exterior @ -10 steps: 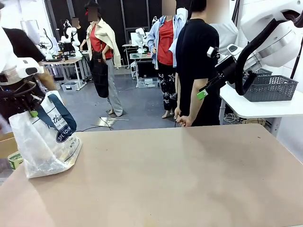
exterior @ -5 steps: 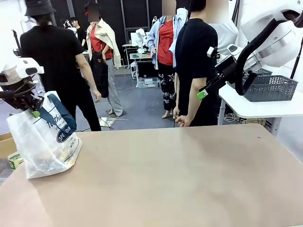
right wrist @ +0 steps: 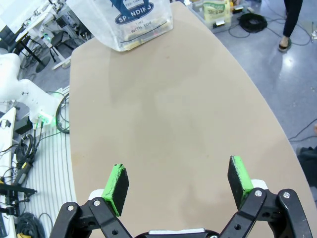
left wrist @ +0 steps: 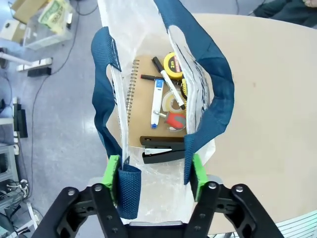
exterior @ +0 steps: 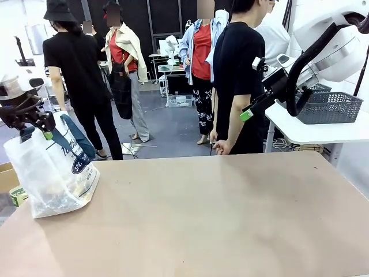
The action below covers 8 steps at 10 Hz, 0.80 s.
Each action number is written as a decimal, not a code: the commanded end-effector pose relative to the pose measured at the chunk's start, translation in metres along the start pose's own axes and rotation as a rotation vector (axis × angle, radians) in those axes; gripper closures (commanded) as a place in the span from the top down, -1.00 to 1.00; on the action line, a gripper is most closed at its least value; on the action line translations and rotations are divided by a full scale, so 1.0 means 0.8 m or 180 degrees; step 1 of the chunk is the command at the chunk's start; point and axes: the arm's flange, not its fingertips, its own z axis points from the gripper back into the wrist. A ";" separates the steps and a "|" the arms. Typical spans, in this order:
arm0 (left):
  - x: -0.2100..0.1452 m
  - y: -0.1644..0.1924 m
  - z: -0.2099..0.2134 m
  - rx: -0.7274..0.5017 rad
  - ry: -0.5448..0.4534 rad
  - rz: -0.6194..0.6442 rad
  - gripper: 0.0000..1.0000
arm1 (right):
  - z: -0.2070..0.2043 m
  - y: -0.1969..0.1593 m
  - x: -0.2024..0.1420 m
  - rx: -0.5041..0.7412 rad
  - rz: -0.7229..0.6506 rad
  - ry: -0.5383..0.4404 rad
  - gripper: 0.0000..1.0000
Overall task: Transfer purchased items from the store into the shopping bag.
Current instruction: Move the Reusable shopping bag to the right side of the table.
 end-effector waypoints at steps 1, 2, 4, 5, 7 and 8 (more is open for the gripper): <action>0.002 0.006 0.014 -0.0038 0.0020 0.0060 1.00 | -0.002 0.002 0.001 -0.0029 -0.0051 -0.0012 1.00; 0.003 0.006 0.021 -0.0065 0.0015 0.0051 1.00 | -0.002 0.002 0.001 -0.0029 -0.0051 -0.0012 1.00; 0.005 0.005 0.035 -0.0136 0.0002 0.0000 1.00 | -0.002 0.002 0.001 -0.0029 -0.0051 -0.0012 1.00; 0.005 0.003 0.041 -0.0163 -0.0013 -0.0016 1.00 | -0.002 0.002 0.001 -0.0029 -0.0051 -0.0012 1.00; 0.007 -0.006 0.052 -0.0140 -0.0043 -0.0080 1.00 | -0.002 0.002 0.001 -0.0029 -0.0051 -0.0012 1.00; 0.006 -0.015 0.060 -0.0179 -0.0075 -0.0205 1.00 | -0.002 0.002 0.001 -0.0029 -0.0051 -0.0012 1.00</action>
